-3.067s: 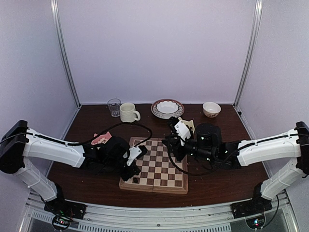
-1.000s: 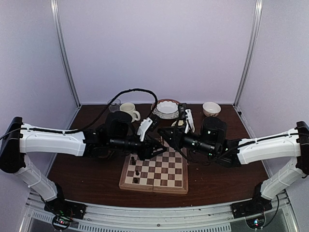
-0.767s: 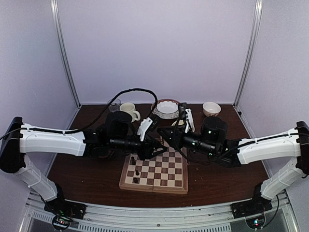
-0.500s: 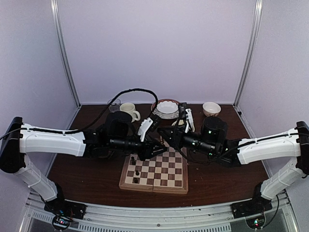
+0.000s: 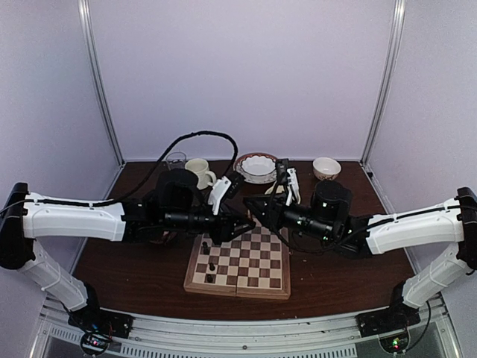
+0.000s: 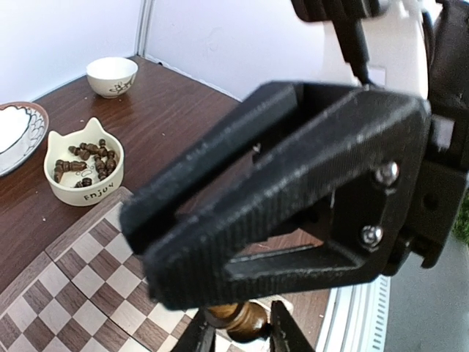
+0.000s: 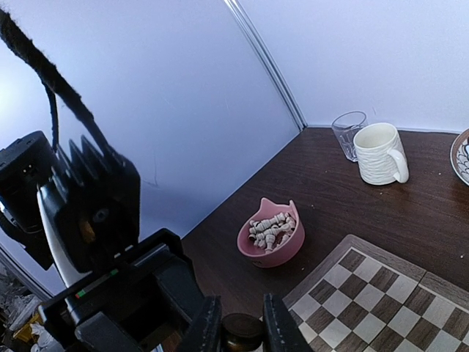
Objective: Set up the chess pieces on the board
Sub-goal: Pass from the right arm to the left
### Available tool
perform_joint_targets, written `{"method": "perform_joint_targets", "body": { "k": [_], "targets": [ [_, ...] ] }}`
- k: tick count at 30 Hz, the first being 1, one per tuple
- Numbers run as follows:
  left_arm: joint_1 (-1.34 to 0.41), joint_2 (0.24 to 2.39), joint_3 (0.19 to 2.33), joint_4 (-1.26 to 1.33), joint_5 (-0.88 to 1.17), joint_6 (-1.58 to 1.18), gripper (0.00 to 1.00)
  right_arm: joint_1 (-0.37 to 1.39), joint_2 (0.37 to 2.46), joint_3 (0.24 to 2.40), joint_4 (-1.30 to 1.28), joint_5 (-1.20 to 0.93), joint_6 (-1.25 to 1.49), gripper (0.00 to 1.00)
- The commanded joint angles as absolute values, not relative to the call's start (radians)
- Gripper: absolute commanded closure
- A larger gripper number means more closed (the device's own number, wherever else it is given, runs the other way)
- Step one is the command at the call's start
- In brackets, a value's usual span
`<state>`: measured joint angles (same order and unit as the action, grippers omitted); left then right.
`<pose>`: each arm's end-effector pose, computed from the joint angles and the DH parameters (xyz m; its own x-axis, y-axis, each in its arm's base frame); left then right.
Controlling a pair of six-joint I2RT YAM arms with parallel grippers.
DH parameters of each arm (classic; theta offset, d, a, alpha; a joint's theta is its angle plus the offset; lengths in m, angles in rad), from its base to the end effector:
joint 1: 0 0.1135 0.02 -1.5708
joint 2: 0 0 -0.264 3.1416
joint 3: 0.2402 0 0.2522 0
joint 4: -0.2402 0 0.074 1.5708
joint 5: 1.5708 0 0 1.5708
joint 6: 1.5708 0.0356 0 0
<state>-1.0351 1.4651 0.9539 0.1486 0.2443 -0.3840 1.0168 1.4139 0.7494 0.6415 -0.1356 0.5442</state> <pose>0.1644 -0.2939 0.2700 -0.5237 0.1701 -0.8347 0.8128 0.3932 -0.4298 0.1631 0.2728 0.2679 -0.4834 0.1936 -0.8537 -0.7755 0.3578 0.5203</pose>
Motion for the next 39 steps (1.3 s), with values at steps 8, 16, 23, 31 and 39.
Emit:
{"method": "perform_joint_targets", "body": {
  "k": [8,16,23,31,39],
  "targets": [
    [-1.031,1.437,0.944,0.172,0.22,-0.373,0.85,1.019,1.425,0.733,0.639,-0.14,0.521,0.8],
    [-1.029,1.439,0.947,0.139,0.206,-0.348,0.93,1.019,1.405,0.733,0.615,-0.148,0.487,0.67],
    [-1.03,1.443,0.956,0.023,0.175,-0.199,0.95,0.985,1.304,0.818,0.343,-0.234,0.4,0.45],
    [-1.03,1.416,0.956,-0.074,0.182,-0.039,0.95,0.824,1.337,0.896,0.056,-0.612,0.427,0.41],
    [-1.03,1.414,0.98,-0.14,0.222,0.034,0.94,0.809,1.385,0.88,0.144,-0.772,0.456,0.4]
  ]
}}
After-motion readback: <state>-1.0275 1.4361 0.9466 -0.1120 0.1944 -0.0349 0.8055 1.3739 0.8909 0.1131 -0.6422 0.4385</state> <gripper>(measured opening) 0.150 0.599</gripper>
